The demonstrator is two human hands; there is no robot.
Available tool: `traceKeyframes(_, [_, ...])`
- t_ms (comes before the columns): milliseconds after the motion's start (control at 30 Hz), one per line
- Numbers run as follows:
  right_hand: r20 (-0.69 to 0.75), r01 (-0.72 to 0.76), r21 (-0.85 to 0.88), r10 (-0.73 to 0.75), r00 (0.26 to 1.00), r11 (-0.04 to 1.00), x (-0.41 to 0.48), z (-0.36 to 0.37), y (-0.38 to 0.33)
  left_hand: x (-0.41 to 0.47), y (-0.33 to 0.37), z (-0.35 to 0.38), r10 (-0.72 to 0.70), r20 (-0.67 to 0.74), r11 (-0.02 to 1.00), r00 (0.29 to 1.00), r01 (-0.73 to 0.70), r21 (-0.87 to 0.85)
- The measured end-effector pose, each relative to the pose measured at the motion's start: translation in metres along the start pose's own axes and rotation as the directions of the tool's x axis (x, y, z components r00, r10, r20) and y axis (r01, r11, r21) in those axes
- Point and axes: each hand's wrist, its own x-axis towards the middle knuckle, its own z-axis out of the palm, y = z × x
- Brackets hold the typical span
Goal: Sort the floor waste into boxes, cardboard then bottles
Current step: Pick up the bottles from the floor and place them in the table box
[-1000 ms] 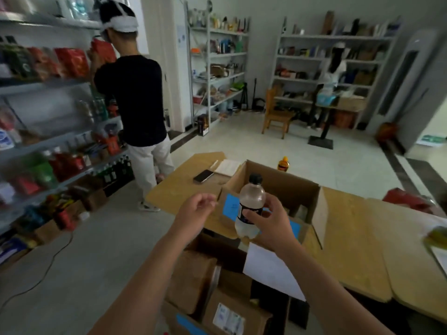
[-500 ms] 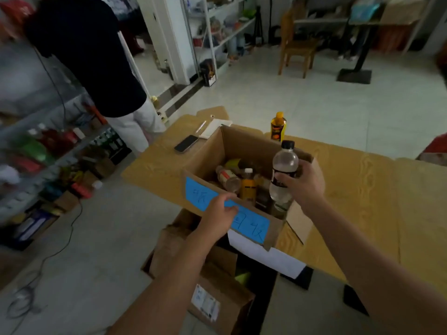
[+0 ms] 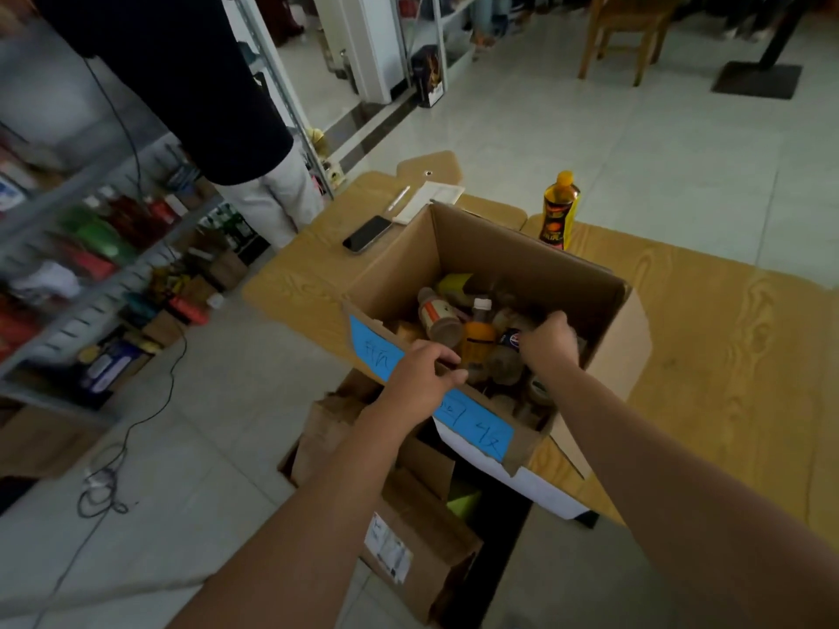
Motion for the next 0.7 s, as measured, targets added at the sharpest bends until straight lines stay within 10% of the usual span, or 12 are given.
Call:
traceKeyframes(433, [0.030, 0.257, -0.151, -0.255, 0.966, 0.955, -0.024, 0.010, 0.000, -0.009, -0.008, -0.002, 0.034, 0.063, 0.994, 0.997, -0.028, -0.103])
traceKeyframes(700, [0.054, 0.634, -0.080, -0.631, 0.774, 0.769, -0.112, 0.058, -0.026, -0.062, -0.075, -0.025, 0.035, -0.124, 0.893, 0.992, -0.087, -0.441])
